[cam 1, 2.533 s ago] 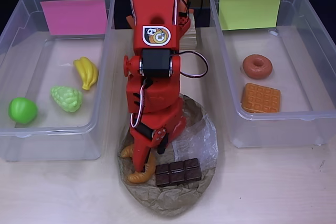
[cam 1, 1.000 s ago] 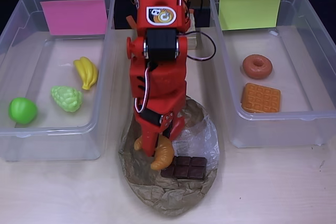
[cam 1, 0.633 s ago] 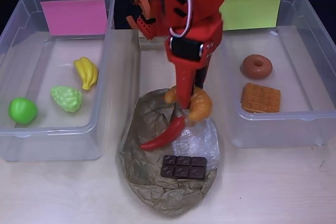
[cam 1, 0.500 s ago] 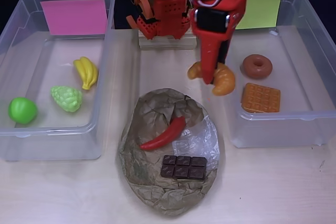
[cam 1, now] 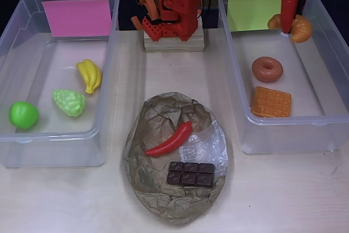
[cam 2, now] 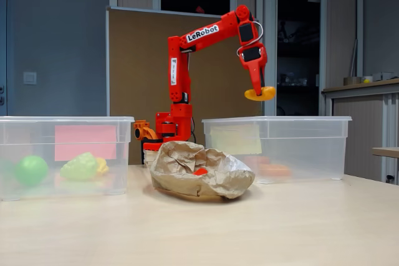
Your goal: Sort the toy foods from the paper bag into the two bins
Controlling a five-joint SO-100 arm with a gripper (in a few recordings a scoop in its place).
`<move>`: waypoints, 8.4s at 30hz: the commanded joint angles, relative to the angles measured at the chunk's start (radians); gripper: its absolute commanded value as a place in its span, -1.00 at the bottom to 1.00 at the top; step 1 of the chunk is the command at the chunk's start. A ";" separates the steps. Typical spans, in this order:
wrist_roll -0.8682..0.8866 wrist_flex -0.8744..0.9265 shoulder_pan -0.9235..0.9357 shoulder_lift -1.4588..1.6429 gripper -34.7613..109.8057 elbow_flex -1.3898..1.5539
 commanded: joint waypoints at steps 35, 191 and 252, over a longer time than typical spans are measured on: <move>0.742 -0.897 -0.505 -0.143 -0.12 0.680; -0.321 0.048 1.764 0.181 -0.48 0.193; -0.551 -0.328 1.396 0.265 -0.35 0.287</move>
